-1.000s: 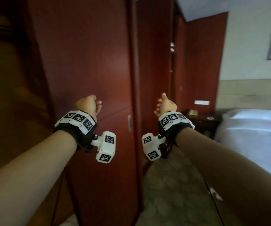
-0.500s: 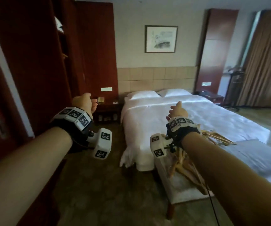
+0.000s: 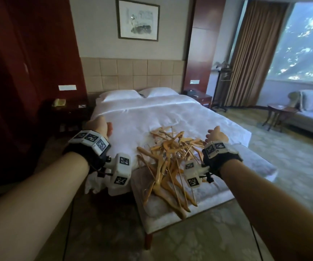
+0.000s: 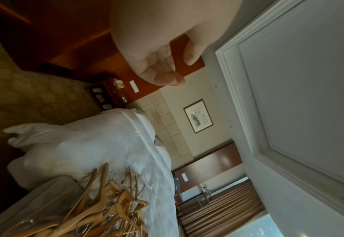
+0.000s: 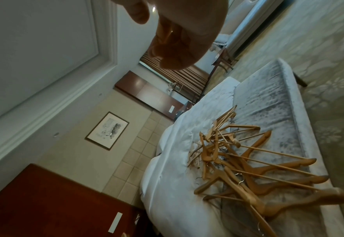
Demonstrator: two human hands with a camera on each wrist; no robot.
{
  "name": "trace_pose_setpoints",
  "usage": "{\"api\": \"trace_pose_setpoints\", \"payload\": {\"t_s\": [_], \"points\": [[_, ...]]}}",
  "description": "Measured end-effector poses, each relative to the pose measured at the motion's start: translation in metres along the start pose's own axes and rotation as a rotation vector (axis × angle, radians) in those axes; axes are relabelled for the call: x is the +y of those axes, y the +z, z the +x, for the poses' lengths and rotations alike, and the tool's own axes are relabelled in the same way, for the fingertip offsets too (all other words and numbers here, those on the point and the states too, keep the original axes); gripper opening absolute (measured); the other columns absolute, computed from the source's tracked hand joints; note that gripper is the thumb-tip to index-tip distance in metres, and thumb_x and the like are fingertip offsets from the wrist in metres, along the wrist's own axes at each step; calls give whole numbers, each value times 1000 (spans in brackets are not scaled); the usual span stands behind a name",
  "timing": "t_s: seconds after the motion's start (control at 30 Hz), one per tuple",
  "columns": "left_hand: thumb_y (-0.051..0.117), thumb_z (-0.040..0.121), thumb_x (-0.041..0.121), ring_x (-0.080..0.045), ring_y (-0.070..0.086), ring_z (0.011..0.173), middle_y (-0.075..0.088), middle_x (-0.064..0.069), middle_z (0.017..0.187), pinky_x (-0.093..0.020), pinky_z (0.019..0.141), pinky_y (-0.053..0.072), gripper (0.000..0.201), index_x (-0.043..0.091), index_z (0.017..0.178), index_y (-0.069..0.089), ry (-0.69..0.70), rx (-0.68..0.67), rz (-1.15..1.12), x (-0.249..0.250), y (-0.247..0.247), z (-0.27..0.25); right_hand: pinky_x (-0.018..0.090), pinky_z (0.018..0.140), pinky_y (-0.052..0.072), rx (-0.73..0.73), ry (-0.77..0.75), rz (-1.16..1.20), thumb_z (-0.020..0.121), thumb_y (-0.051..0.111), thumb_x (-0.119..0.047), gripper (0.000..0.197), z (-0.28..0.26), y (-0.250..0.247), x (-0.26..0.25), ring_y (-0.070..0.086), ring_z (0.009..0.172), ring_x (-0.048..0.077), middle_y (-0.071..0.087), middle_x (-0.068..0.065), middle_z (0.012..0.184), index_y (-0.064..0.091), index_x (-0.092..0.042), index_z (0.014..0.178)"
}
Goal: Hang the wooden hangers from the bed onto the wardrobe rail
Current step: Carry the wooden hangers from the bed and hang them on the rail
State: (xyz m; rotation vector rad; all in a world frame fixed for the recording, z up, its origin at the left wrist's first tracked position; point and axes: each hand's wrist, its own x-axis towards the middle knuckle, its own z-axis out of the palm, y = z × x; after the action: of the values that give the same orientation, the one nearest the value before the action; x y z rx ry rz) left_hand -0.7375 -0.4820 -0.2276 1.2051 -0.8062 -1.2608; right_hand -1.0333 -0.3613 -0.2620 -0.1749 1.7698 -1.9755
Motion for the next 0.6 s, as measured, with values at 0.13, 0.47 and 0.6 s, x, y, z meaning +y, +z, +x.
{"api": "trace_pose_setpoints", "payload": {"t_s": [0.13,0.47,0.6], "points": [[42,92,17,-3,39,20,46,7,27,-7,29,28,30,9,63,48,-27,-7,42,-36,48,35,37,76,47,20,33,-91,93,34,-40,49,68,3,28,52,69,21,61,11,94,64,-3,102],[47,85,16,-16,47,47,55,-5,61,-23,49,37,21,8,66,50,-147,-106,168,-102,143,158,36,70,42,78,101,-175,89,42,-30,34,181,77,69,47,56,20,50,5,60,52,-9,64],[48,83,15,-18,46,46,55,-4,48,-25,50,36,23,8,62,50,-155,-134,238,-117,171,192,33,59,39,1,155,-253,88,45,-25,25,212,101,87,44,51,17,48,2,61,53,-12,68]]}}
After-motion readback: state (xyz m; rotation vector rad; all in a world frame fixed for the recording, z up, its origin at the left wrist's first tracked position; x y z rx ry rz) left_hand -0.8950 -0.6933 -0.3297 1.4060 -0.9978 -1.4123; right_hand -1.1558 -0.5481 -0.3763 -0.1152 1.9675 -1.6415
